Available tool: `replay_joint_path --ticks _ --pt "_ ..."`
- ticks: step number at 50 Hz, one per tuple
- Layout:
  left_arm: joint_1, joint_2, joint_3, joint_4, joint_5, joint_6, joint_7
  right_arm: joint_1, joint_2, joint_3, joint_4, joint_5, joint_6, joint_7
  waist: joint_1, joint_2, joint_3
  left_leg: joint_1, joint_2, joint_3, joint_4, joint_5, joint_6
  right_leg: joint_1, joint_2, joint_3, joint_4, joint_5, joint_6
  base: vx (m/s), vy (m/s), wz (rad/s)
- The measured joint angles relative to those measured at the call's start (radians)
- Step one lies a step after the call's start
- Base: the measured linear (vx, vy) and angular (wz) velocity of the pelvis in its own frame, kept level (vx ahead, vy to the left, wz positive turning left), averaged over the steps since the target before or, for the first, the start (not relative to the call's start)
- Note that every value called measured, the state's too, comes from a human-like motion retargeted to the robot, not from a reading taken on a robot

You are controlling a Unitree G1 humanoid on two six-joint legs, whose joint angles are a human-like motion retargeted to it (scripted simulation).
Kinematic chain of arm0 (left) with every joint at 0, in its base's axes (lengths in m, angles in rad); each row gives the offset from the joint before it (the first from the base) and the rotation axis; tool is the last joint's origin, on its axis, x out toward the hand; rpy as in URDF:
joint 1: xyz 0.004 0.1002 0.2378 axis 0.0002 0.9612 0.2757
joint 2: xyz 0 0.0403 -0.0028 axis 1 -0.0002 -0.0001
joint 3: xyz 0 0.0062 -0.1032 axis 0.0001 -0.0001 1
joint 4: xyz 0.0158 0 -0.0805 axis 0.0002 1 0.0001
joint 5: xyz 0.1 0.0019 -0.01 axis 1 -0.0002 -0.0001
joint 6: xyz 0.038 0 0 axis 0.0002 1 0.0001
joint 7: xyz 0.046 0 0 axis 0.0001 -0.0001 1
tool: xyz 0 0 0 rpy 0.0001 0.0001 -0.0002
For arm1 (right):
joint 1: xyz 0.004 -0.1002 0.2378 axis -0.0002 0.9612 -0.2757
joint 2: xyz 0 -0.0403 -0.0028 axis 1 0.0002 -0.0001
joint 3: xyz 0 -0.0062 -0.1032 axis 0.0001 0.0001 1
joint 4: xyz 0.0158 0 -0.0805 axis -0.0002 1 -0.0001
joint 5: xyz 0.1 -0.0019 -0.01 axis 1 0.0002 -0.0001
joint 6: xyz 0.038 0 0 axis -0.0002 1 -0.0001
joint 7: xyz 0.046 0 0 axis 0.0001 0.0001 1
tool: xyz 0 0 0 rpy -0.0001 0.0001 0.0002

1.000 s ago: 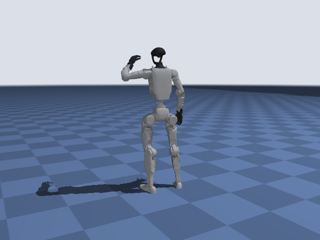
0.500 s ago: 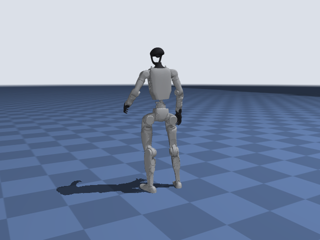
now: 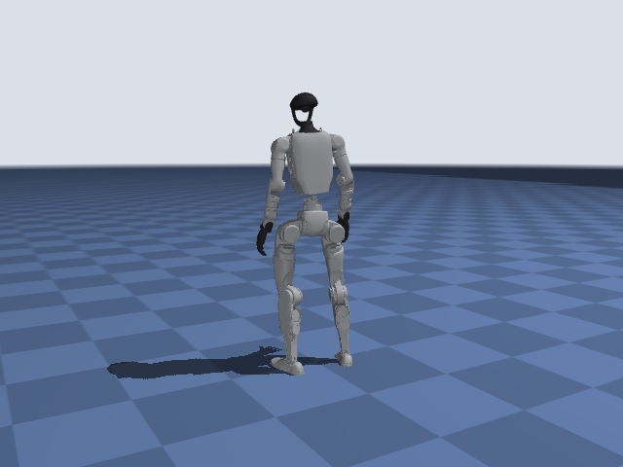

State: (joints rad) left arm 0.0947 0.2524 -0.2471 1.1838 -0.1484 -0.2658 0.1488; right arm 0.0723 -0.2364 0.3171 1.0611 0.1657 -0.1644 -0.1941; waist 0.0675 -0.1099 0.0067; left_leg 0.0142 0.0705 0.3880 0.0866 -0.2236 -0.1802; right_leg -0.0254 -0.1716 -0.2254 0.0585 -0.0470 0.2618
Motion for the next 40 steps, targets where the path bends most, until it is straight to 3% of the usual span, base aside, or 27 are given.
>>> replay_joint_path --ticks 40 --pt "-0.047 -0.027 -0.004 -0.013 -0.009 0.002 0.053 -0.007 0.004 0.011 0.009 -0.024 0.020 0.001 0.024 0.003 0.021 0.053 -0.035 -0.033 -0.093 0.045 0.012 0.020 -0.020 -0.014 0.008 -0.007 -0.006 0.00 0.00 0.01"
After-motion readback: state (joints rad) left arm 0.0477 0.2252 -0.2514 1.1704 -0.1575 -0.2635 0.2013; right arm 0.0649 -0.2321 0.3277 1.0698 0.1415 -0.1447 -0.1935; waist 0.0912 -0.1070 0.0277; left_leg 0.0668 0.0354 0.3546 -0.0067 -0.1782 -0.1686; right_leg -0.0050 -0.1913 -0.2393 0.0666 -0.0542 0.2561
